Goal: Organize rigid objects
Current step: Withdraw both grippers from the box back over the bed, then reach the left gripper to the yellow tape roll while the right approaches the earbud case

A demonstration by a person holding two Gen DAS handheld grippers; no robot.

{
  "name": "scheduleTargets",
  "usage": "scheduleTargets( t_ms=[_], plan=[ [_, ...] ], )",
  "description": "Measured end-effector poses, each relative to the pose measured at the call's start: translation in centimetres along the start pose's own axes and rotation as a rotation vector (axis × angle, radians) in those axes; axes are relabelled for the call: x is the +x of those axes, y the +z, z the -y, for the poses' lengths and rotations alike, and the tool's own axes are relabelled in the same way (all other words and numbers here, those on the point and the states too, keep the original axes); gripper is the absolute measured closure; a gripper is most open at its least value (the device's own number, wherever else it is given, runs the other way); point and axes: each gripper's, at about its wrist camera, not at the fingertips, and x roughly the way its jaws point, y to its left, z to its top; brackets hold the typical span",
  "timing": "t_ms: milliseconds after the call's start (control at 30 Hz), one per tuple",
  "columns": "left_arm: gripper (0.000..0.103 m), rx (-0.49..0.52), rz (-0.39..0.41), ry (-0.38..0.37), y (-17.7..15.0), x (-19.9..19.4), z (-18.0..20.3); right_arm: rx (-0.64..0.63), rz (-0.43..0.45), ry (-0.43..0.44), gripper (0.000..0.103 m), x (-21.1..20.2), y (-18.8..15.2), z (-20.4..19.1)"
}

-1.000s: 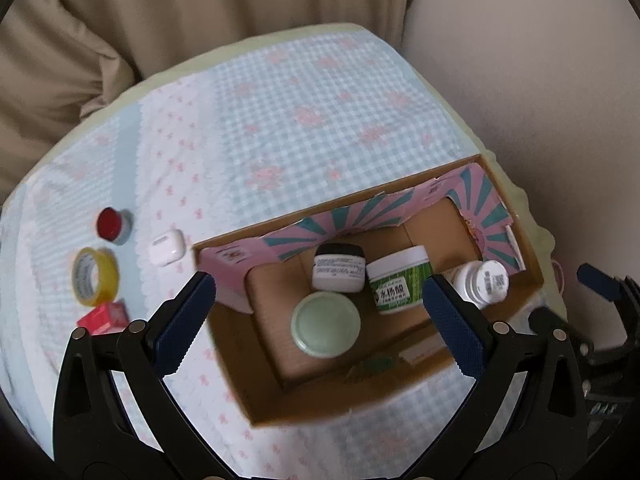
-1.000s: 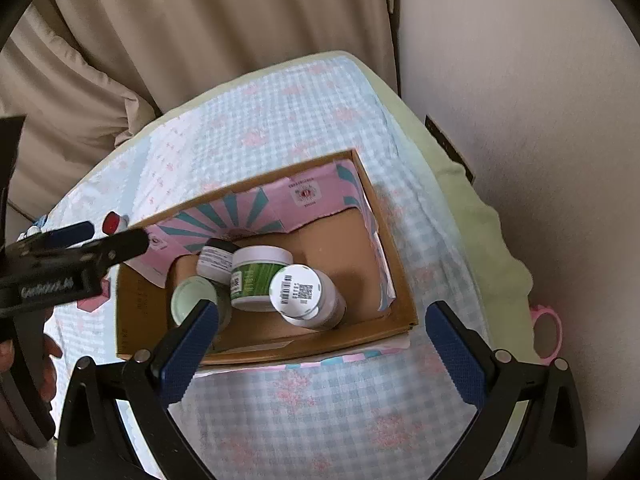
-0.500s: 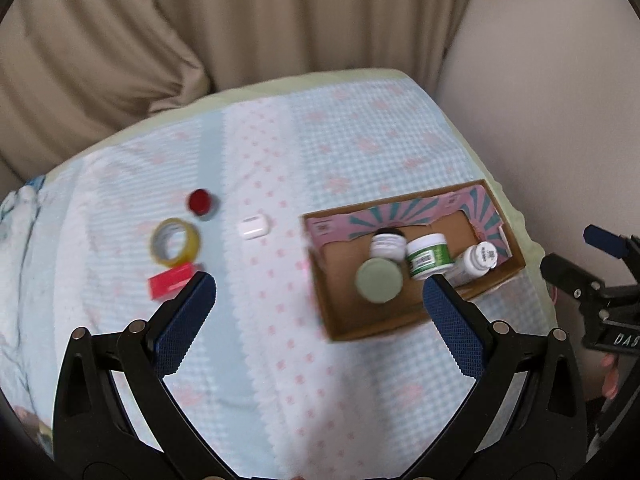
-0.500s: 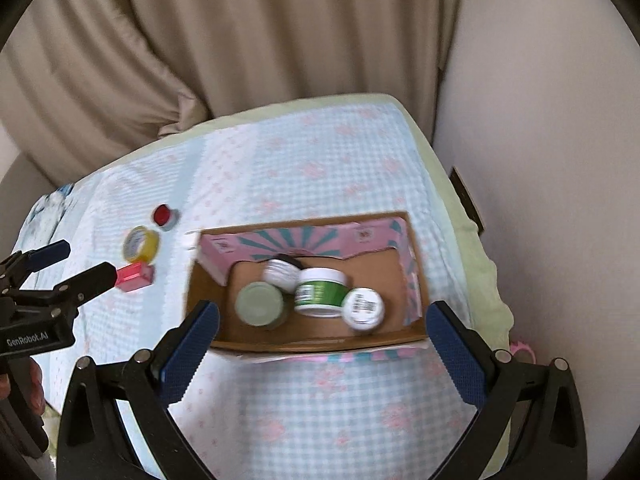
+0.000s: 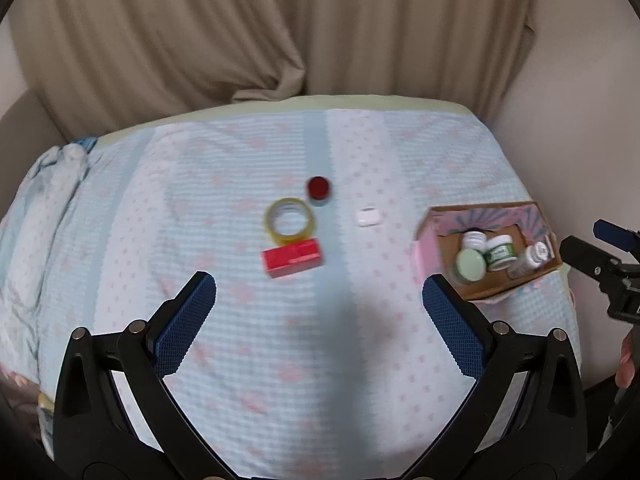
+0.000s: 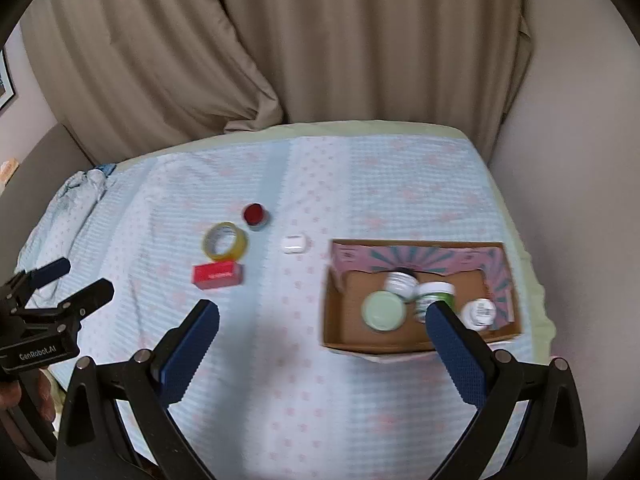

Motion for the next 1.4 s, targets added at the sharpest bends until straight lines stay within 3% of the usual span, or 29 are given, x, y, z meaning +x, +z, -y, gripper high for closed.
scheduleTargets(
  t_ms=[300, 533, 900, 1133, 1400],
  plan=[
    [0.0, 0.01, -0.038, -0.034, 0.6, 2.9, -9.4, -0.016, -0.025, -0.035, 0.0, 3.1, 1.7, -8.7],
    [0.0, 0.034, -0.141, -0.087, 1.8, 9.7, -11.6, 0.013, -0.072, -0.054, 0.0, 7.0, 2.7, -12.2],
    [0.0, 0.018, -0.29, -0.135, 4.5, 22.1, -10.0, 0.014, -0.155, -0.083, 0.0, 15.6, 6.1, -11.9],
    [0.0, 0.048, -0.393, -0.123, 5.2, 31.1, -7.6, 0.008, -0.252, -0.091, 0.0, 24.6, 8.6, -9.2],
    [0.0, 0.067, -0.513, -0.098, 3.8, 39.9, -5.9, -0.052, -0.374, -0.08, 0.0, 35.0, 8.9, -7.7]
  ],
)
